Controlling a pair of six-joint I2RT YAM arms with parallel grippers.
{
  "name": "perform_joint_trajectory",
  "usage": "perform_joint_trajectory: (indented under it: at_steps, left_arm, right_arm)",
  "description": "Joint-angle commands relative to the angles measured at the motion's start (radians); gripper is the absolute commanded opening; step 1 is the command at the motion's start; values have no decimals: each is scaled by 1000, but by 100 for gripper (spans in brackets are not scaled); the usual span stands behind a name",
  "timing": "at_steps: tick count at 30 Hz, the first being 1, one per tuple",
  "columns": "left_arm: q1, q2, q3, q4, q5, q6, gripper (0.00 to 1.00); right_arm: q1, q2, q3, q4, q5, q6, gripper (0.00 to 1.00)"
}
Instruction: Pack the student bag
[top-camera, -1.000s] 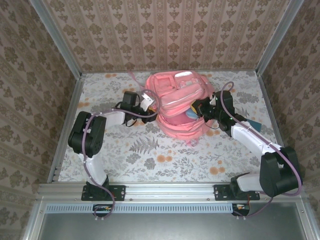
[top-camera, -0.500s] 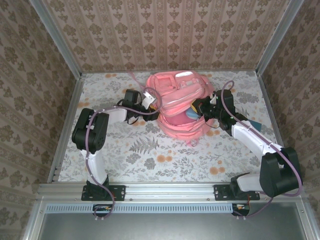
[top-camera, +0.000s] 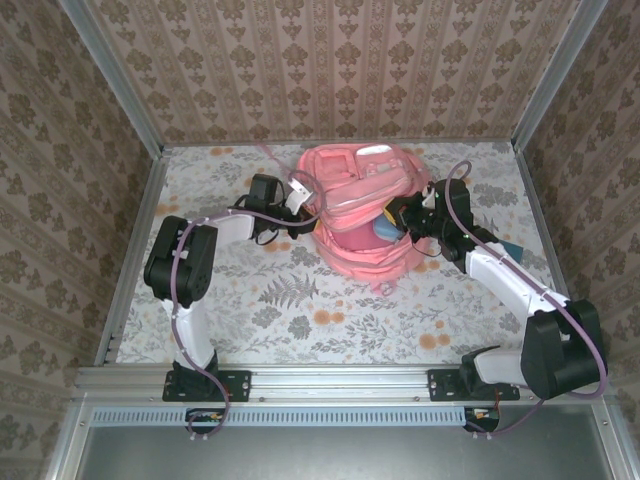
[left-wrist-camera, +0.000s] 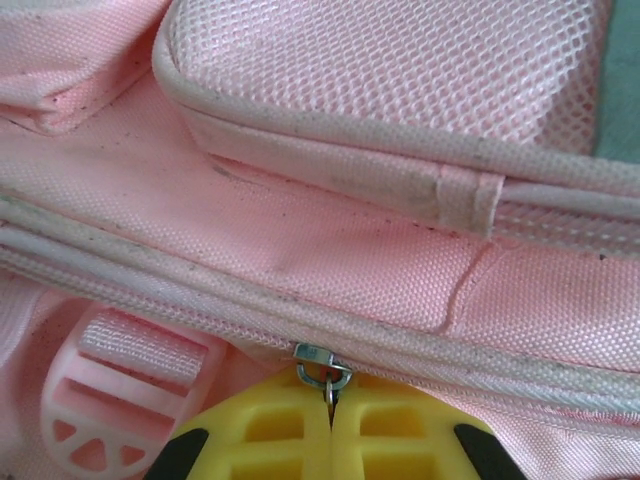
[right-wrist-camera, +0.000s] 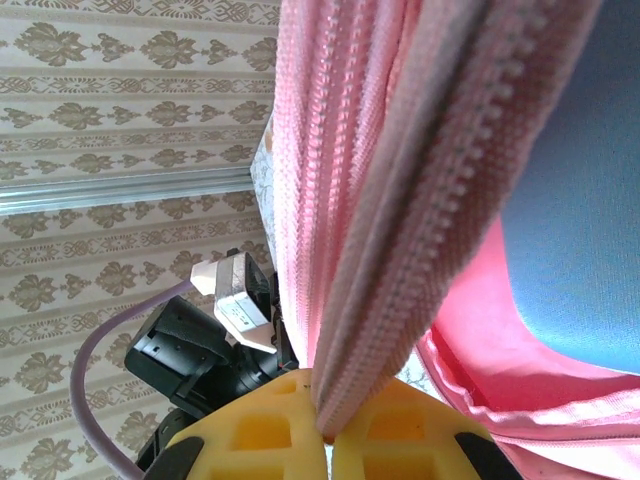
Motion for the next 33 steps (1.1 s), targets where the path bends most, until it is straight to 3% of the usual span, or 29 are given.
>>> perform_joint_trajectory:
  at_steps: [1, 17, 23, 33]
  left_arm:
    - [-3, -38, -31, 50, 9, -2, 0]
    - [-45, -191, -236, 93, 53, -72, 0]
    - [-57, -220, -272, 190, 58, -185, 0]
    - [-123, -257, -320, 217, 48, -257, 0]
  right_arm:
    - [-3, -34, 15, 37, -28, -11, 3]
    - [77, 107, -4, 134, 80, -20, 1]
    - [121, 225, 5, 261, 69, 0, 1]
    - [167, 380, 89, 382, 34, 30, 2]
